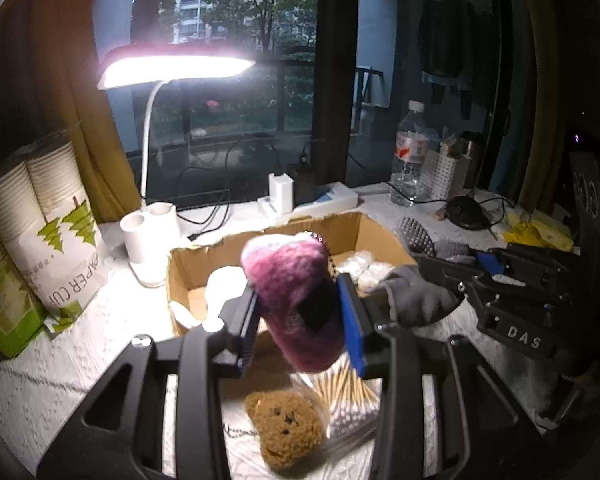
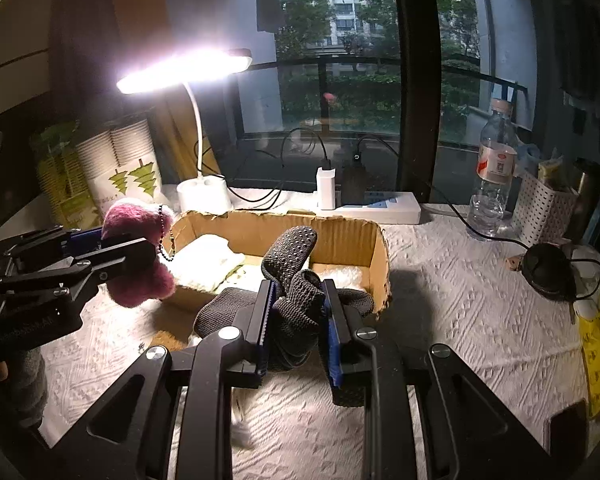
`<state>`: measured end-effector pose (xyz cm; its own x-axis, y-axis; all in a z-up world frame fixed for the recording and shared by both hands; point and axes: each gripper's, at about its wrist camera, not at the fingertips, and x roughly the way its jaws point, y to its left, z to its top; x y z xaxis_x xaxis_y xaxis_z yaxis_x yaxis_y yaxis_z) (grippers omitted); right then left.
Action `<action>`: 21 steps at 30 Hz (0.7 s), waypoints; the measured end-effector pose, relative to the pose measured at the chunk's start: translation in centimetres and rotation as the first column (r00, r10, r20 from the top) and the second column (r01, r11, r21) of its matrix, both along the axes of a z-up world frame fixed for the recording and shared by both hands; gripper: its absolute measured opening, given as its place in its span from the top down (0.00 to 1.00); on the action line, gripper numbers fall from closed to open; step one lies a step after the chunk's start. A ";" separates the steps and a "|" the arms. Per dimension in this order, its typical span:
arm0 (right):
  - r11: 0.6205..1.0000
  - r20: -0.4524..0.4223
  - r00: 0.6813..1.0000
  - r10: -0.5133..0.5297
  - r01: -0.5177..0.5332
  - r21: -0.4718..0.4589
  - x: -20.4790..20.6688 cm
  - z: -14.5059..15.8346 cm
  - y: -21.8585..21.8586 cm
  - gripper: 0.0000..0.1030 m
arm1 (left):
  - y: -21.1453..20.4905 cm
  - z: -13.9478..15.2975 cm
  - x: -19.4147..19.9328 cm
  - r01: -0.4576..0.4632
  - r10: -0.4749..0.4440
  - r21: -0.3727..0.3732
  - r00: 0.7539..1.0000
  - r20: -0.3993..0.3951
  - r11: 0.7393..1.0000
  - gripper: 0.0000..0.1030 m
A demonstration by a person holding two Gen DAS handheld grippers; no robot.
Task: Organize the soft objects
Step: 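Carry the pink plush and grey sock over the cardboard box with both tools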
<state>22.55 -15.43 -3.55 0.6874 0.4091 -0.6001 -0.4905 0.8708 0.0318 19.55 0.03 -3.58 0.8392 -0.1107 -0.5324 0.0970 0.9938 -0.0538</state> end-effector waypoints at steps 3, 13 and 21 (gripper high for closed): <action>1.000 -0.001 1.000 -0.005 0.005 0.007 0.6 0.0 0.1 0.76 | 0.0 0.0 0.6 -0.006 0.006 -0.002 1.000 0.003 1.000 0.63; 1.000 -0.013 1.000 -0.007 0.007 0.017 2.9 -0.4 0.7 0.76 | 0.2 -0.6 2.9 -0.002 0.002 -0.019 1.000 -0.006 1.000 0.63; 0.999 -0.029 1.000 -0.004 0.006 0.046 4.3 -1.1 1.3 0.75 | 0.4 -1.2 4.0 -0.014 0.014 -0.032 1.000 -0.009 0.999 0.63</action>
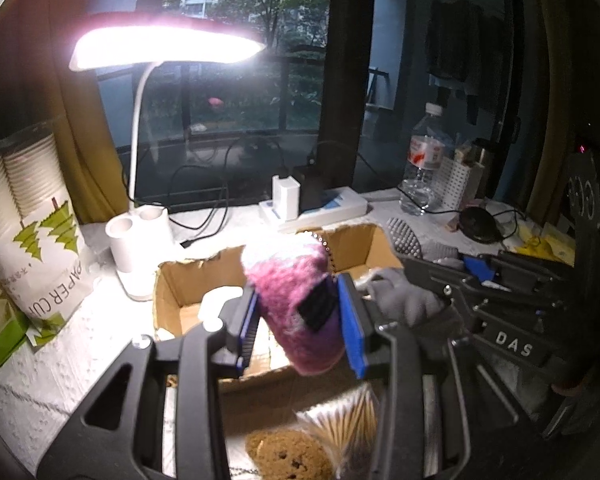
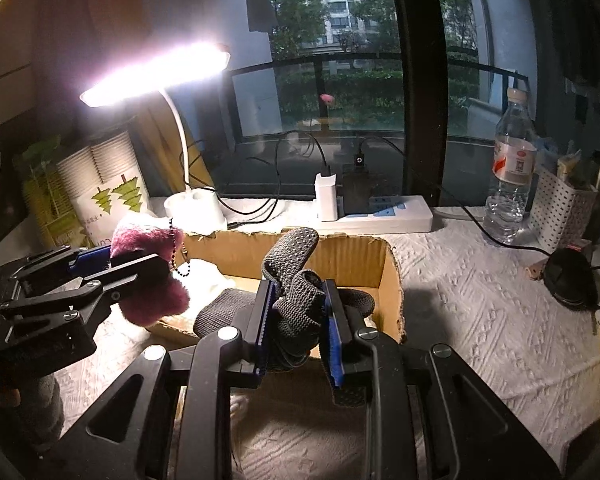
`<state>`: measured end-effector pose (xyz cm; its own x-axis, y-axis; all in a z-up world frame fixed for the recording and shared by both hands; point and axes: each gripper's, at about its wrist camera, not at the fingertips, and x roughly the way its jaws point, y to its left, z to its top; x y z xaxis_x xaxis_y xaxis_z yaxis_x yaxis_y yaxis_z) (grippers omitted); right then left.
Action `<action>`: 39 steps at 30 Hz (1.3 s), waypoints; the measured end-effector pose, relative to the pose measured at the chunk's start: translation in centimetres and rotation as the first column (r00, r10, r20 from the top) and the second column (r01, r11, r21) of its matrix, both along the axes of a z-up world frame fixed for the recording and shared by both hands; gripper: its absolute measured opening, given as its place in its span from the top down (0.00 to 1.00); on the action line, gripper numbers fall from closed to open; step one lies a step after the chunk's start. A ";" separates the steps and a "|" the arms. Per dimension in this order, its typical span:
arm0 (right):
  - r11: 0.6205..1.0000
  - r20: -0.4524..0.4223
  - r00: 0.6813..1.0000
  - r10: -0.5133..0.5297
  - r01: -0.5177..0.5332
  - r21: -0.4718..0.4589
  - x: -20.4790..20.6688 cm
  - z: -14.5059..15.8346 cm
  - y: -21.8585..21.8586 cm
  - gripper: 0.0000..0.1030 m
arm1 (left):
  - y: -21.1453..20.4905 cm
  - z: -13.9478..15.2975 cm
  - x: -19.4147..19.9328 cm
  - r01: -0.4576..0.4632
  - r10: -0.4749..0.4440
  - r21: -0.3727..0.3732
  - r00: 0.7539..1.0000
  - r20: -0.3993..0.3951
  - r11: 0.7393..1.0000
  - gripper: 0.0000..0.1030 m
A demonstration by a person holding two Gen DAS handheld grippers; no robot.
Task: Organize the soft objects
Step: 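Carry the pink plush and grey sock over the cardboard box with both tools, then lower both items into the box and open both tools to release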
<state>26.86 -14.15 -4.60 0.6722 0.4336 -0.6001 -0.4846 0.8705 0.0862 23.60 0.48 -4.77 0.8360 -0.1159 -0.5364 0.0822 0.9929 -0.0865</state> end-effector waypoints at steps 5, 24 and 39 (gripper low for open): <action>1.000 -0.016 1.000 0.001 -0.001 0.004 0.8 -0.6 0.2 0.75 | 0.1 -0.4 0.8 -0.004 0.004 -0.001 1.000 -0.002 1.000 0.63; 1.000 -0.096 0.995 -0.004 0.002 -0.011 3.5 -4.0 0.9 0.75 | 0.5 -4.0 3.7 -0.008 0.007 -0.013 0.996 -0.084 1.000 0.62; 1.000 -0.130 0.991 -0.026 0.025 -0.012 3.8 -4.5 0.7 0.60 | 0.9 -4.7 4.3 -0.026 0.023 -0.021 0.991 -0.130 0.999 0.57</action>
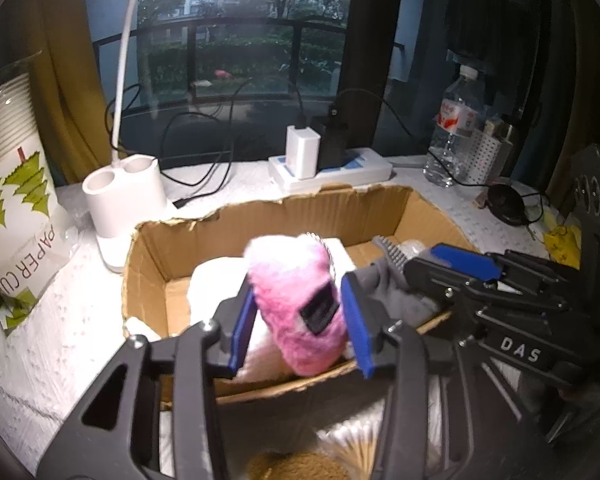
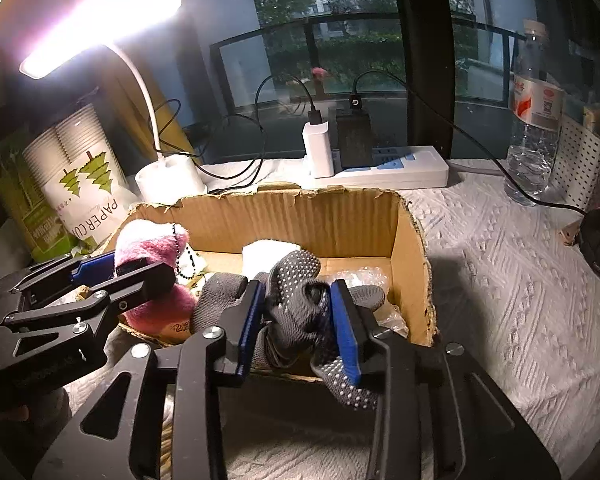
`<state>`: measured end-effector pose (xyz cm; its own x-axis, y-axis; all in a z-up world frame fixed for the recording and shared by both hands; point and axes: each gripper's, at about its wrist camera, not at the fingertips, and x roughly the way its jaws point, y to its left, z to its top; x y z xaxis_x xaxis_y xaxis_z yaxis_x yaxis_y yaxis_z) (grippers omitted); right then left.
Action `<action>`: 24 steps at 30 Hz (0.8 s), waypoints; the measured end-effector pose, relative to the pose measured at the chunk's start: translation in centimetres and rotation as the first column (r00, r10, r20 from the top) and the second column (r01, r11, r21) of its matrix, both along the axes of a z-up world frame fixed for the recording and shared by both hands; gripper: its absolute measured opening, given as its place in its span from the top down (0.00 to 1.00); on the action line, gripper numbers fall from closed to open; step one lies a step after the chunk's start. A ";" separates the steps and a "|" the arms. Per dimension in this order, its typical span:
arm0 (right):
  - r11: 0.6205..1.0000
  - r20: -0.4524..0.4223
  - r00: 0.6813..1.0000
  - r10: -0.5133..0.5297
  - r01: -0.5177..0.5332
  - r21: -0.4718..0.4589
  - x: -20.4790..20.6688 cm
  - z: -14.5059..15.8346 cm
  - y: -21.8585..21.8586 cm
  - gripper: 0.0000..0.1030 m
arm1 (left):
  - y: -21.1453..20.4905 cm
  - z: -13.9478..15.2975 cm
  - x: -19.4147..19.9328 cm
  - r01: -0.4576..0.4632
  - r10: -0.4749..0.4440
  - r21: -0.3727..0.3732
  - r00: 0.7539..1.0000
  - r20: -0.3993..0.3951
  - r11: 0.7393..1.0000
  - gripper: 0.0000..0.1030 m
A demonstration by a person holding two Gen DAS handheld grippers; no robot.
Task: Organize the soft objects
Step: 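Lower both items into the box and open both tools to release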
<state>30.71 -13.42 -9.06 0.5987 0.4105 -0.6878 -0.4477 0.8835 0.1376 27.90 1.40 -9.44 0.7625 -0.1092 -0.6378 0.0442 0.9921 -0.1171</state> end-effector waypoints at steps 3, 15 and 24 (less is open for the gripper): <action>1.000 0.010 1.000 -0.006 0.006 -0.001 -0.2 0.5 -0.1 0.58 | 0.1 0.5 -0.4 -0.006 0.006 -0.004 1.000 0.012 1.000 0.53; 0.998 0.077 0.995 -0.060 0.063 -0.026 -2.2 2.8 -1.1 0.53 | 0.0 2.4 -2.5 -0.015 0.014 0.003 0.998 0.064 1.000 0.50; 0.997 0.102 0.992 -0.074 0.077 -0.026 -4.6 4.2 -1.5 0.52 | -0.3 3.8 -4.8 -0.001 0.000 0.004 0.995 0.104 1.000 0.50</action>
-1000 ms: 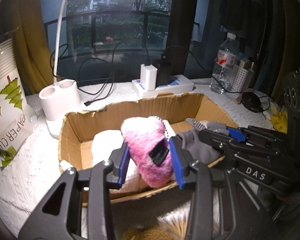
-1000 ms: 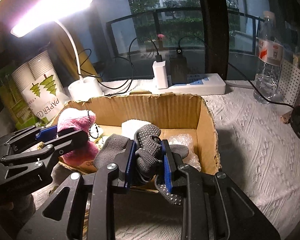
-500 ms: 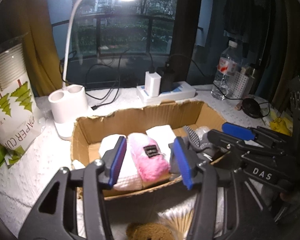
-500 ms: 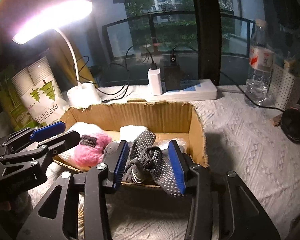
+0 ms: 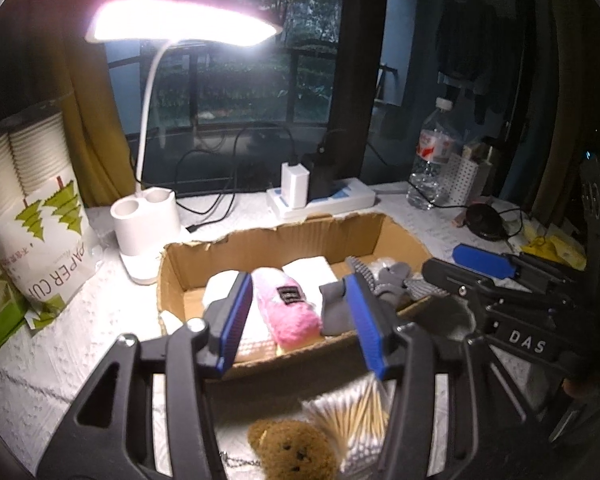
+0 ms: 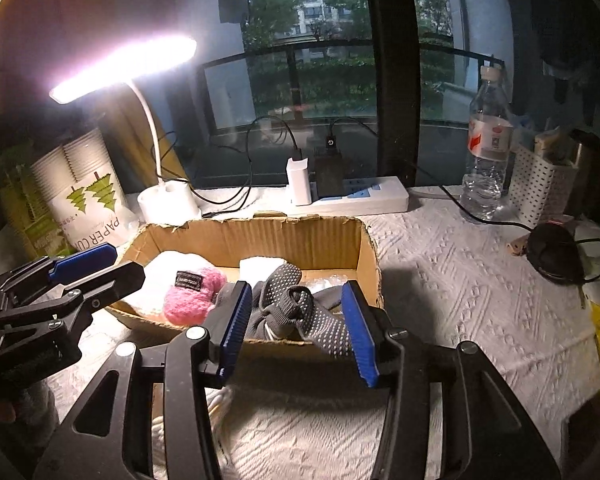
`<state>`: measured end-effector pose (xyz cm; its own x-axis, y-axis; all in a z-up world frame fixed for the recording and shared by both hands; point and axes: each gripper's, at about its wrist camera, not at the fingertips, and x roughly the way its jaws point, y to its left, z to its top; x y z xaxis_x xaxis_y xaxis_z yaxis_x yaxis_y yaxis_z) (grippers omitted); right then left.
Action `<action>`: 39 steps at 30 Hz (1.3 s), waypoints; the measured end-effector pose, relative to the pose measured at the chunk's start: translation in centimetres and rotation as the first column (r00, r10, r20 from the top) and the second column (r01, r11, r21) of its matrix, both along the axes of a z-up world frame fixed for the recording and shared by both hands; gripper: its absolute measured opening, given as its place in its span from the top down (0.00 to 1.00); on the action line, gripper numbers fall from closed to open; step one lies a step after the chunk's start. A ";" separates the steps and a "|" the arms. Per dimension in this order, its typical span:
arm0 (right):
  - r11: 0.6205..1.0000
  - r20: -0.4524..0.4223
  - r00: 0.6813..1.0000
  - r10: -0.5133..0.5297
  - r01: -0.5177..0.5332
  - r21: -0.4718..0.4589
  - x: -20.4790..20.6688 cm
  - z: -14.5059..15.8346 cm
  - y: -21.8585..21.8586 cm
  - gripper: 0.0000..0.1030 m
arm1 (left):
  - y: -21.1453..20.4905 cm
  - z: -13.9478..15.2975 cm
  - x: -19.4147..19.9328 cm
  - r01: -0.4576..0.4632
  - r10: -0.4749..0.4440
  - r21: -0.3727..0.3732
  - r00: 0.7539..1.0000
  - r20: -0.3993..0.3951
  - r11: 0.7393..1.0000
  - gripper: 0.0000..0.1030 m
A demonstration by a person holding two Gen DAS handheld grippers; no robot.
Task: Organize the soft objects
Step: 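Lower both items into the box and open both tools to release, then grasp the cotton swab bag with the right tool while the left tool reaches the brown bear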
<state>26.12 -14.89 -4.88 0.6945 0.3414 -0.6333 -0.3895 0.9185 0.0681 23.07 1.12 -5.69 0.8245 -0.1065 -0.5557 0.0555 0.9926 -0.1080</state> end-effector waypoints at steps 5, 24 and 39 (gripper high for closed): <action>1.000 0.014 1.000 -0.006 0.006 0.000 -1.3 0.6 -0.2 0.52 | 0.0 0.5 -1.4 -0.007 0.007 0.005 1.000 0.013 1.000 0.50; 1.000 -0.022 1.000 -0.004 0.003 -0.024 -6.1 -1.0 0.4 0.50 | 1.4 -1.7 -6.2 -0.023 0.021 -0.043 0.999 -0.031 0.999 0.36; 0.998 -0.123 0.991 0.047 -0.052 -0.040 -7.2 -4.8 3.1 0.45 | 4.0 -5.8 -8.1 -0.074 0.066 -0.071 0.991 -0.118 0.995 0.35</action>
